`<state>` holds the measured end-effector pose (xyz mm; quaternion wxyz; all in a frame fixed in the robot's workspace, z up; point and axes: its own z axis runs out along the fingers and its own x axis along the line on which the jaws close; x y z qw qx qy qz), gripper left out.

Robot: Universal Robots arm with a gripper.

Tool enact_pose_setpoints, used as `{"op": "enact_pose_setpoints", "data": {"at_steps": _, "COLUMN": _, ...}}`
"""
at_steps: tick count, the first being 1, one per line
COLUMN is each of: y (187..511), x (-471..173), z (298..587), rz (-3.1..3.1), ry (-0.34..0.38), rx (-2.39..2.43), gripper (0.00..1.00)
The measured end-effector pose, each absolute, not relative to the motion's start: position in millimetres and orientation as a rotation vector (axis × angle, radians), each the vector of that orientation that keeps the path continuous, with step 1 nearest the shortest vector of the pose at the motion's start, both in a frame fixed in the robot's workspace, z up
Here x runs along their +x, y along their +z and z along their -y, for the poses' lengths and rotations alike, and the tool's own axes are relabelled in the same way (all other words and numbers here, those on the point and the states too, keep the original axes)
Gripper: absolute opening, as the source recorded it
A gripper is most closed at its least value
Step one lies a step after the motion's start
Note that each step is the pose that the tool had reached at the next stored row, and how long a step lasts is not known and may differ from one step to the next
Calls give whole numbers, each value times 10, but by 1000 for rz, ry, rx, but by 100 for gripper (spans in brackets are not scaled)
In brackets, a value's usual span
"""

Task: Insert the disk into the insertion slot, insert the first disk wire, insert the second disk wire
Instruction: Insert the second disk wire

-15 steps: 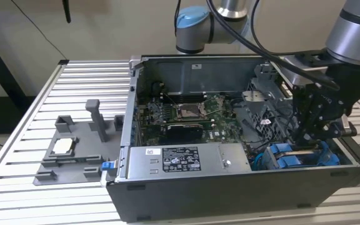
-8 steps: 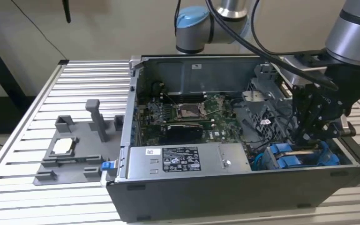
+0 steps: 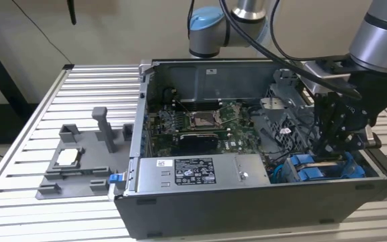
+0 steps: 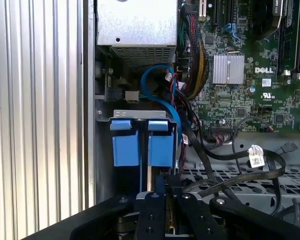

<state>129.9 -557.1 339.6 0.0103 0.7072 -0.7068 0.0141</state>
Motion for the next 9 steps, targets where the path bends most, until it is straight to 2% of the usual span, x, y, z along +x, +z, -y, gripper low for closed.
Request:
{"op": "enact_pose_setpoints", "data": {"at_steps": 5, "y": 3382, "x": 1302, "z": 5582, "rz": 2213, "ry": 43, "rx": 2201, "gripper": 15}}
{"op": "enact_pose_setpoints", "data": {"at_steps": 7, "y": 3383, "x": 1301, "z": 5586, "rz": 2221, "ry": 36, "rx": 2200, "gripper": 17}}
{"op": "enact_pose_setpoints", "data": {"at_steps": 8, "y": 3388, "x": 1301, "z": 5588, "rz": 2226, "ry": 30, "rx": 2200, "gripper": 24}}
{"op": "enact_pose_setpoints", "data": {"at_steps": 9, "y": 3398, "x": 1301, "z": 5589, "rz": 2231, "ry": 23, "rx": 2200, "gripper": 24}}
